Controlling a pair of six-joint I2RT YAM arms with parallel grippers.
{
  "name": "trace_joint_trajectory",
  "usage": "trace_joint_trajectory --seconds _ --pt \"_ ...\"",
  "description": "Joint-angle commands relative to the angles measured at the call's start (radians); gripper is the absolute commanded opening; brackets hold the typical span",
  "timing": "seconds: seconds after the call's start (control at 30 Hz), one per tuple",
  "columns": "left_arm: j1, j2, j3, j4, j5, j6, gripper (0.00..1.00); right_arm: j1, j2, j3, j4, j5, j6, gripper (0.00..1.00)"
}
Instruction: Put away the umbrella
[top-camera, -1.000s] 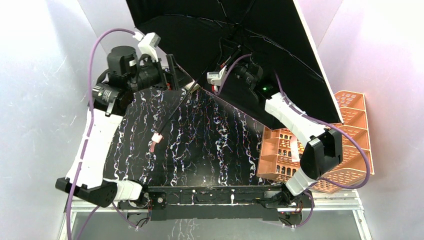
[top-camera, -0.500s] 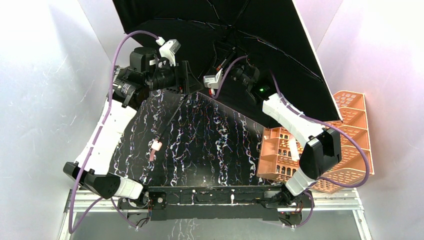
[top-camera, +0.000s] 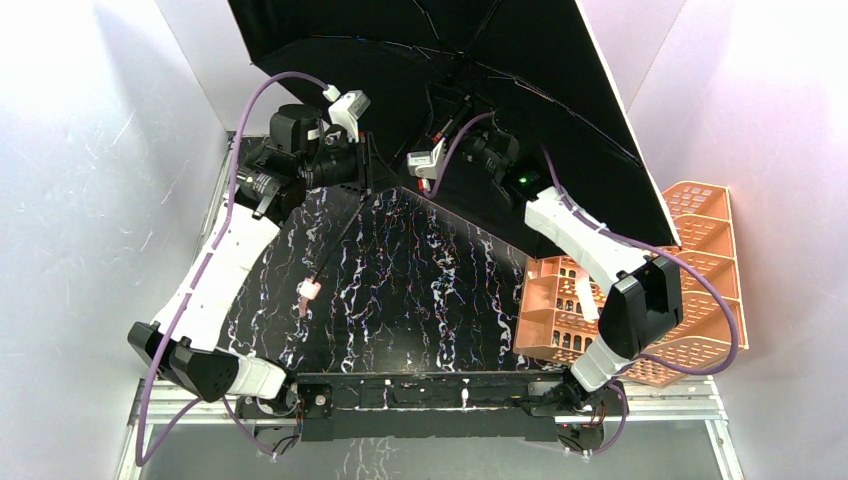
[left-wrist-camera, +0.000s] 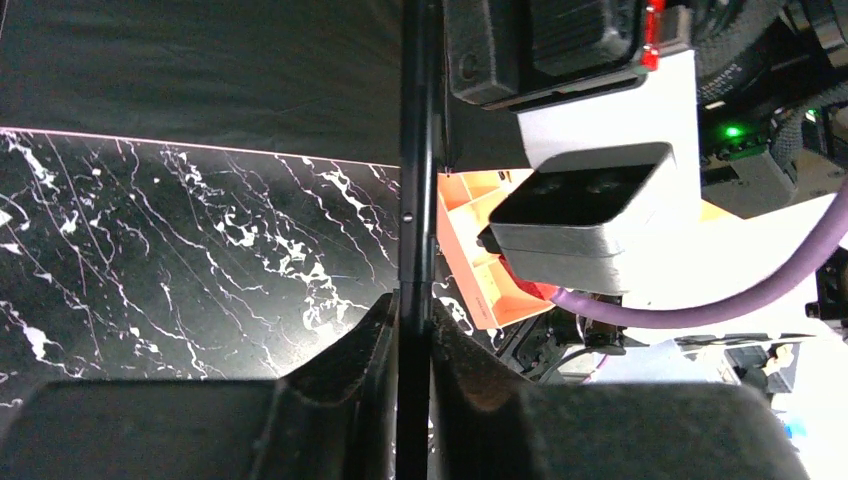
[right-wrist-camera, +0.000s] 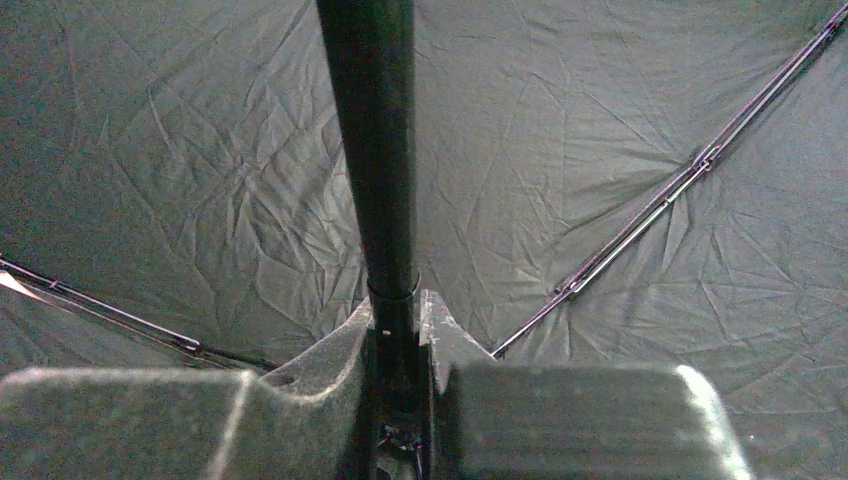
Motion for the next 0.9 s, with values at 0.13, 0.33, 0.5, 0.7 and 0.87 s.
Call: trace_joint_trajectory --seconds 0.13,0.33,0.5,0.7,0.87 --pt "0.0 -0.049 -0.033 0.034 0.006 -0.013 0.0 0.001 -0.084 -0.003 0.073 -0.016 0.033 0.22" --pt "-0.002 -0.092 -0.094 0.09 -0.011 -0.036 0.0 0.002 -0.15 -0.074 0.073 0.023 0.108 0.53" --pt "-0.005 -0.128 -0.174 0.146 -0.004 -0.054 0.0 0.002 -0.275 -0.26 0.138 0.072 0.245 0.67" --pt "-0.014 -0.203 -0.31 0.199 -0.032 -0.073 0.0 0.002 -0.435 -0.48 0.214 0.031 0.659 0.73" --pt "-0.03 -0.24 -0.392 0.217 -0.082 -0.094 0.0 0.002 -0.525 -0.518 0.198 0.048 1.214 0.69"
